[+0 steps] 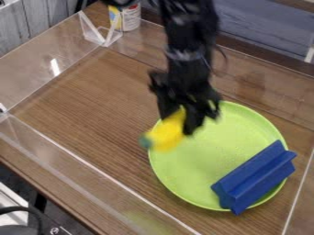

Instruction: Remove the banana from inside the green plate and put it on the table

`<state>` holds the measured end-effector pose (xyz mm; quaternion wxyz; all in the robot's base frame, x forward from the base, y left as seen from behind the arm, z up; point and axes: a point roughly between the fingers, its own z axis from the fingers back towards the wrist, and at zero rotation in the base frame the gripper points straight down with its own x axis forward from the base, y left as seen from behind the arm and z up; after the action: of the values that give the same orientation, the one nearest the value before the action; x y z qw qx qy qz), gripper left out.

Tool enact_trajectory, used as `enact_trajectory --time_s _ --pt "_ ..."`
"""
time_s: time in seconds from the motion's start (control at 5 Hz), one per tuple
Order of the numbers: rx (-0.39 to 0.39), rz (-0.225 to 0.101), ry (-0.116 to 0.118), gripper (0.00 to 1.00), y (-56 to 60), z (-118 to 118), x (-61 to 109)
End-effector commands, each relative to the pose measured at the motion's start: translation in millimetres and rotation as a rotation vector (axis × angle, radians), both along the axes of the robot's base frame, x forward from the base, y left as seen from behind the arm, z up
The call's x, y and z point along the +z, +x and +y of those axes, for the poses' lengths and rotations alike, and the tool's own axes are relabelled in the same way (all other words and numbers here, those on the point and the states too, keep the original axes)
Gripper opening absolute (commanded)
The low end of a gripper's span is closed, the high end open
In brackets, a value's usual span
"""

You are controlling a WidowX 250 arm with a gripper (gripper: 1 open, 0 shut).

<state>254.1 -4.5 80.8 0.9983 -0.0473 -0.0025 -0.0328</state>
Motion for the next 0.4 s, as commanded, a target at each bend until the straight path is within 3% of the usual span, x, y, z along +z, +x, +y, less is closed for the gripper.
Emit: enact_trajectory --time_s 0.0,0.2 --pt "0.025 -0.069 0.017 0.0 15.9 45.6 17.5" --pt "0.048 -0.076 0.045 0.0 26.5 87.8 15.3"
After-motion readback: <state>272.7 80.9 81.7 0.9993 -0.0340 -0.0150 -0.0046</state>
